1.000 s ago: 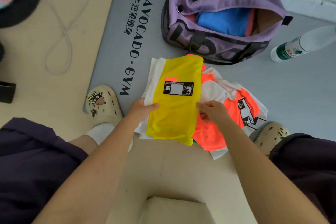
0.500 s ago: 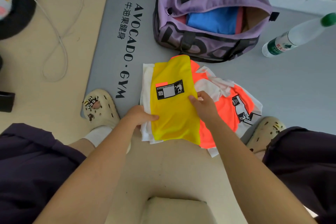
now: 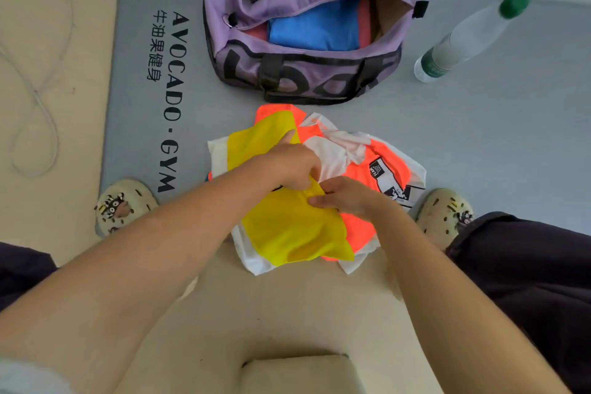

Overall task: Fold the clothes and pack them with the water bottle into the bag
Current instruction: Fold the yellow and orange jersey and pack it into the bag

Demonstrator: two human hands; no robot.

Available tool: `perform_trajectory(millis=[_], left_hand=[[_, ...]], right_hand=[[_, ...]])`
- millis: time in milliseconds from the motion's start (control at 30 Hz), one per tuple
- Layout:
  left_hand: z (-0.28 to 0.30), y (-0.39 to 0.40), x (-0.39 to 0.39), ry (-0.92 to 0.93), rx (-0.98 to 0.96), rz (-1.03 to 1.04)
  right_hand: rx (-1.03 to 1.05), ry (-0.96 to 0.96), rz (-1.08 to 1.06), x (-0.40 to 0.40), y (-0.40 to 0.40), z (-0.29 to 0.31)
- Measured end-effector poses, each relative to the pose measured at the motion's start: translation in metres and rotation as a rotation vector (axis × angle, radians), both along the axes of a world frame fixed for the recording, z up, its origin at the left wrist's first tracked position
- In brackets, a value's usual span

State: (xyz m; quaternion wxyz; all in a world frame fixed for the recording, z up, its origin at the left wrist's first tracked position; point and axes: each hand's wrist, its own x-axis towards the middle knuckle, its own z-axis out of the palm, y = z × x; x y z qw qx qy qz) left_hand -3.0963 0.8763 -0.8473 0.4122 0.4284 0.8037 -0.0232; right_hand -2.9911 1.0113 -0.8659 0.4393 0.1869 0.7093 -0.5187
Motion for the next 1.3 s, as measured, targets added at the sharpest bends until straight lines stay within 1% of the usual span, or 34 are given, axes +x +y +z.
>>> perform_trajectory(millis=[100, 167, 233, 300, 333, 400, 433, 467, 533, 600, 667, 700, 733, 767, 833, 867, 933, 1000, 1067, 1100, 1167, 1200, 1233, 1300], left_hand=[[0.001, 0.015, -0.015, -0.049, -0.134, -0.111], [-0.003, 0.025, -0.021, -0.046, -0.171, -0.179], [-0.009, 0.029, -0.027, -0.071, -0.116, -0.107], [-0.015, 0.026, -0.034, -0.080, -0.075, -0.003], [-0.018, 0.022, -0.038, -0.069, -0.080, 0.028], [-0.022, 0.009, -0.045, -0.053, -0.149, 0.059], [-0.024, 0.002, -0.048, -0.072, -0.194, 0.075], [-0.026, -0.005, -0.051, -0.109, -0.232, 0.104], [-0.028, -0.015, -0.056, -0.180, -0.267, 0.214], [-0.030, -0.024, -0.059, -0.178, -0.223, 0.317], [-0.033, -0.032, -0.060, -0.172, -0.135, 0.425], [-0.035, -0.036, -0.060, -0.218, -0.098, 0.493], [-0.036, -0.040, -0.060, -0.280, -0.086, 0.547], [-0.035, -0.044, -0.060, -0.339, -0.102, 0.574], [-0.035, -0.051, -0.063, -0.398, -0.166, 0.548], [-0.035, -0.054, -0.064, -0.395, -0.192, 0.515], [-0.035, -0.055, -0.067, -0.315, -0.164, 0.515], [-0.038, -0.056, -0.068, -0.146, -0.045, 0.594], [-0.041, -0.058, -0.069, 0.001, 0.026, 0.688], [-0.043, -0.062, -0.070, 0.028, 0.020, 0.718], [-0.048, -0.075, -0.071, -0.006, -0.033, 0.797], [-0.050, -0.084, -0.071, -0.064, -0.031, 0.896], [-0.053, -0.092, -0.068, -0.154, 0.017, 1.059], [-0.058, -0.106, -0.056, -0.383, 0.195, 1.459]], right_hand=[[0.138, 0.010, 0.250, -0.010, 0.025, -0.001], [0.231, 0.066, 0.317, -0.018, 0.039, 0.000], [0.286, 0.127, 0.276, -0.022, 0.048, -0.005], [0.314, 0.137, 0.254, -0.027, 0.058, -0.010], [0.337, 0.123, 0.310, -0.028, 0.063, -0.012], [0.415, 0.094, 0.498, -0.030, 0.076, -0.017], [0.449, 0.102, 0.533, -0.031, 0.083, -0.020], [0.476, 0.139, 0.493, -0.031, 0.090, -0.024], [0.517, 0.245, 0.264, -0.031, 0.099, -0.031], [0.561, 0.304, 0.023, -0.033, 0.099, -0.034], [0.559, 0.284, -0.188, -0.030, 0.095, -0.036], [0.525, 0.258, -0.278, -0.027, 0.096, -0.036], [0.477, 0.223, -0.329, -0.023, 0.096, -0.036], [0.433, 0.180, -0.334, -0.019, 0.097, -0.036], [0.394, 0.132, -0.321, -0.012, 0.100, -0.038], [0.406, 0.143, -0.351, -0.012, 0.101, -0.038], [0.453, 0.193, -0.467, -0.018, 0.103, -0.035], [0.433, 0.216, -0.632, -0.023, 0.104, -0.034], [0.387, 0.187, -0.762, -0.024, 0.105, -0.033], [0.378, 0.157, -0.792, -0.023, 0.105, -0.034], [0.366, 0.112, -0.822, -0.020, 0.105, -0.037], [0.362, 0.103, -0.839, -0.019, 0.104, -0.039], [0.361, 0.093, -0.853, -0.017, 0.103, -0.040], [0.358, 0.052, -0.861, -0.014, 0.102, -0.043]])
